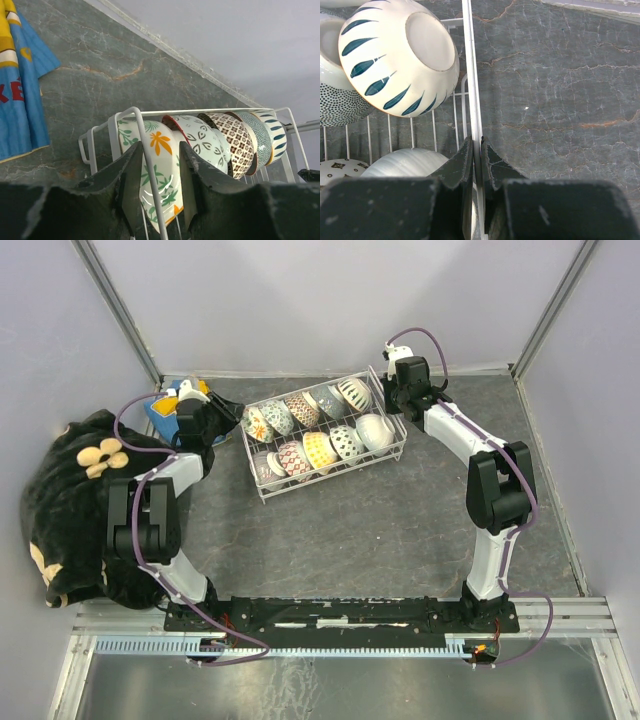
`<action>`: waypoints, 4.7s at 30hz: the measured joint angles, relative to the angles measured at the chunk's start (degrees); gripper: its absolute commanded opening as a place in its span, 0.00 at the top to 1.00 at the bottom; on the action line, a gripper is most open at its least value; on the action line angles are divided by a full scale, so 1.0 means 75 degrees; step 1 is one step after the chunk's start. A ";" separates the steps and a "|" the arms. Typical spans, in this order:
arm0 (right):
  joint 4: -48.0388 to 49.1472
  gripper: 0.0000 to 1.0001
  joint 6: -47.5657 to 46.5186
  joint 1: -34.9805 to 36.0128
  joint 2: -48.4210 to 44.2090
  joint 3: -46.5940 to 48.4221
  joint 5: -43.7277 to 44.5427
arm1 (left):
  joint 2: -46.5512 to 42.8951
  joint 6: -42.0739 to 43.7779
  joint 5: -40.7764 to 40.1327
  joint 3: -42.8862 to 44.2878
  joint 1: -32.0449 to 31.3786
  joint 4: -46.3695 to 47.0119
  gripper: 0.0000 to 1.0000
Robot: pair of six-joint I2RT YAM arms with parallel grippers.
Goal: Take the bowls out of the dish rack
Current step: Adjust the dish rack at the center of the board.
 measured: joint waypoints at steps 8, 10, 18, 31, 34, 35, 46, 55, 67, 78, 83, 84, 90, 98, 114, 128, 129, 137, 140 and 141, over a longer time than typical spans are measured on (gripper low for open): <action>0.0000 0.99 0.0003 0.0000 0.0000 0.0000 0.0000 | 0.0230 0.0009 0.0102 0.0242 0.0020 -0.0344 0.66; 0.0000 0.99 0.0006 0.0000 0.0000 0.0000 0.0000 | 0.0245 0.0055 0.0096 0.0318 0.0020 -0.0472 0.73; -0.0003 0.99 0.0009 0.0000 0.0000 0.0003 0.0000 | 0.0256 0.0085 0.0079 0.0350 0.0050 -0.0659 0.89; -0.0009 0.99 0.0006 0.0000 0.0000 0.0003 0.0009 | 0.0224 0.0058 0.0076 0.0207 0.0050 -0.0452 0.97; 0.0032 0.99 0.0006 0.0000 0.0006 0.0003 -0.0023 | 0.0087 0.0032 0.0017 -0.0041 0.0055 -0.0248 0.97; 0.0041 0.99 0.0006 0.0000 0.0009 0.0003 -0.0058 | 0.0003 -0.0009 -0.0009 -0.0157 0.0058 -0.0198 0.97; 0.0058 0.99 0.0006 0.0003 0.0038 0.0032 -0.0396 | -0.1005 -0.0216 -0.0221 -0.1329 0.0079 0.0055 0.97; -0.0017 0.99 0.0000 0.0006 0.0093 0.0134 -0.0627 | -0.2022 -0.0367 -0.0539 -0.2267 -0.0006 0.0006 0.97; -0.0519 0.99 -0.0350 -0.0160 0.0358 0.0670 -0.1265 | -0.2780 -0.0574 -0.1626 -0.2940 -0.0624 0.0009 0.97; -0.0833 0.99 -0.1230 -0.0562 0.0632 0.1134 -0.2369 | -0.3654 -0.0898 -0.3063 -0.3491 -0.1789 -0.0341 0.97; -0.1075 0.99 -0.1547 -0.0659 0.0752 0.1373 -0.2617 | -0.4191 -0.1241 -0.3299 -0.3832 -0.2168 -0.0527 0.97; -0.1177 0.99 -0.1594 -0.0673 0.0796 0.1472 -0.2658 | -0.4275 -0.1297 -0.3337 -0.3873 -0.2218 -0.0574 0.97; -0.1451 0.99 -0.1845 -0.0702 0.0941 0.1754 -0.2917 | -0.4911 -0.1498 -0.3675 -0.4132 -0.2614 -0.1000 0.97; -0.1507 0.99 -0.2037 -0.0749 0.1035 0.1871 -0.3203 | -0.5423 -0.1725 -0.4202 -0.4441 -0.3147 -0.1174 0.97; -0.1495 0.93 -0.2081 -0.0758 0.1049 0.1886 -0.3255 | -0.5607 -0.1999 -0.4730 -0.4607 -0.3547 -0.1157 0.90; -0.1469 0.81 -0.1818 -0.0758 0.1049 0.1886 -0.3249 | -0.5977 -0.1982 -0.4768 -0.4511 -0.3783 -0.1772 0.61; -0.1469 0.81 -0.1801 -0.0758 0.1049 0.1886 -0.3249 | -0.5977 -0.1982 -0.4762 -0.4491 -0.3786 -0.1798 0.59; -0.1451 0.81 -0.1682 -0.0758 0.1049 0.1883 -0.3217 | -0.6073 -0.1982 -0.4794 -0.4389 -0.3791 -0.2110 0.55; -0.1448 0.81 -0.1670 -0.0758 0.1049 0.1883 -0.3214 | -0.6257 -0.1982 -0.4864 -0.4389 -0.3806 -0.2363 0.54; -0.1448 0.81 -0.1667 -0.0758 0.1049 0.1883 -0.3214 | -0.6330 -0.1982 -0.4884 -0.4389 -0.3812 -0.2451 0.54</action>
